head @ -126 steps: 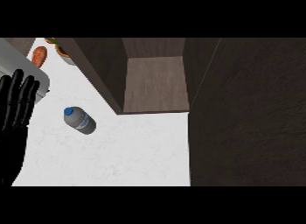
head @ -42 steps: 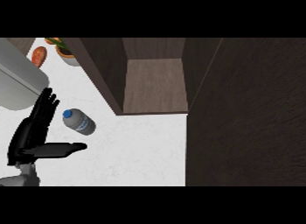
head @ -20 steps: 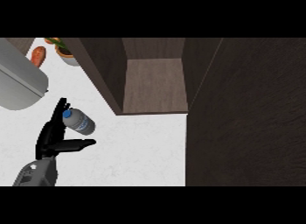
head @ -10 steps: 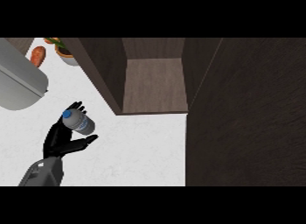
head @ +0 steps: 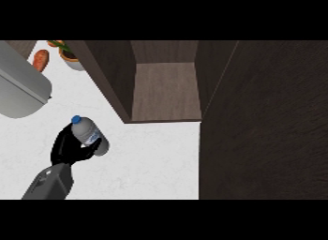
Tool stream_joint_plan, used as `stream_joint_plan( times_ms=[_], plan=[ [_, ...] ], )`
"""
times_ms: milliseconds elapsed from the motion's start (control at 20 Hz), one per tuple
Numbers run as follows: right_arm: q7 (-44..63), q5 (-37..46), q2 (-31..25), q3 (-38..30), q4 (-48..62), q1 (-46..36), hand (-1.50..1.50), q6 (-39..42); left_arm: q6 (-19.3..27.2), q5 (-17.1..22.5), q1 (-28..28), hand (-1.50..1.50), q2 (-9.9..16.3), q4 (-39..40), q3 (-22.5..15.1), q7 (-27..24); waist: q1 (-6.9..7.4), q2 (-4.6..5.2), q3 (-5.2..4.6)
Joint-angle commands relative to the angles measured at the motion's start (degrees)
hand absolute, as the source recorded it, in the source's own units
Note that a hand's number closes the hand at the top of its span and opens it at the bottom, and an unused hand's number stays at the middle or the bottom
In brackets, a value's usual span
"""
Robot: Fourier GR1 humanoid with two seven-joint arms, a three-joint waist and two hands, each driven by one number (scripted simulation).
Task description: Pick up the bottled water, place it into the cabinet and close the cabinet
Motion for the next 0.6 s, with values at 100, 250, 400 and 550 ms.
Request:
stream_joint_plan(
  times_ms=[100,250,400,550],
  plan=[
    [4.3,-6.9,0.9,-1.4,-11.3,3.2,-1.5,-2.8,-1.0,0.2,-0.9,1.5,0.7,2.4,0.7,-4.5,0.51,-0.06,0.05],
    [2.1,-10.7,-1.5,-5.5,-8.9,4.8,-1.5,-0.4,-6.1,3.0,3.9,1.5,3.5,1.6,2.7,-5.0,0.91,-0.3,0.07],
    [3.8,-9.0,-0.7,-3.5,-12.2,4.7,-1.5,-2.9,-2.3,3.3,4.5,1.5,1.4,-0.3,3.1,-7.9,1.13,-0.24,0.05],
    [3.2,-9.1,-0.1,-3.0,-12.4,6.2,-1.5,-2.6,-1.0,1.9,6.1,1.5,1.4,-5.1,1.0,-8.0,1.38,-0.49,0.14]
  ],
)
